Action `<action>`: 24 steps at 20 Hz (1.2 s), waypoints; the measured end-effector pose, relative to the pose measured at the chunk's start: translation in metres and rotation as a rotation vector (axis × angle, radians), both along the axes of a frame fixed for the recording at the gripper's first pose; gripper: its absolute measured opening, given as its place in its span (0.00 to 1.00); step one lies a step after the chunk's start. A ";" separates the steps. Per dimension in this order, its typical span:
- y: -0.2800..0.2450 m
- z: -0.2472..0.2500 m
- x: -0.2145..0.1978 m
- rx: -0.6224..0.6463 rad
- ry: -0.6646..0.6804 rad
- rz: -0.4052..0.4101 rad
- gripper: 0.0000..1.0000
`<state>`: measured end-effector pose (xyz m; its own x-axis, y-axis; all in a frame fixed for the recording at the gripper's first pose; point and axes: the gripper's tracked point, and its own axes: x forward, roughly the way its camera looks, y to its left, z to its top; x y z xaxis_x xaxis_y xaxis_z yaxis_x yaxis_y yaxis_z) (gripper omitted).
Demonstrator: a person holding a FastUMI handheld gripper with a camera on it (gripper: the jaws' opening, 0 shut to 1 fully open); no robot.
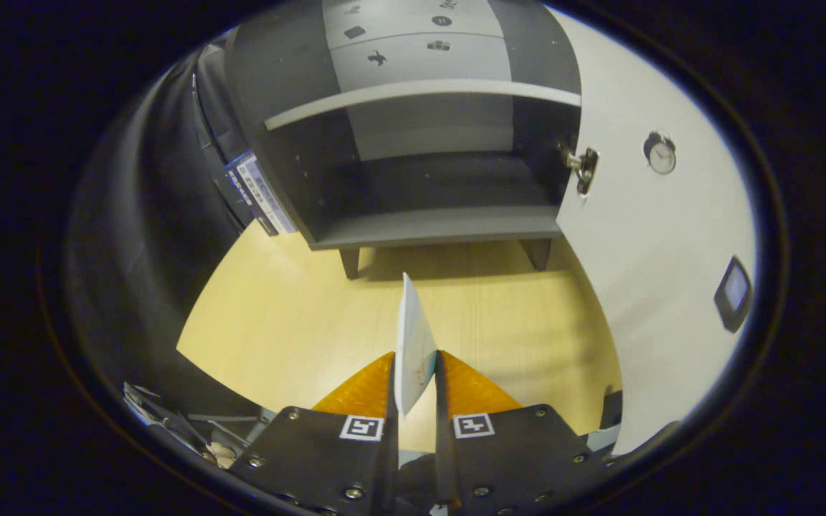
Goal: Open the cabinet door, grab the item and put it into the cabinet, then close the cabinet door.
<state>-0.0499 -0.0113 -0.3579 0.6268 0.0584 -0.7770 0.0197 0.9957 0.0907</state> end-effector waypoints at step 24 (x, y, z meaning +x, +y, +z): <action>-0.017 0.191 0.186 0.024 -0.165 -0.053 0.21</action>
<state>0.1358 -0.0286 -0.1667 0.7487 0.0392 -0.6617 0.0546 0.9912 0.1205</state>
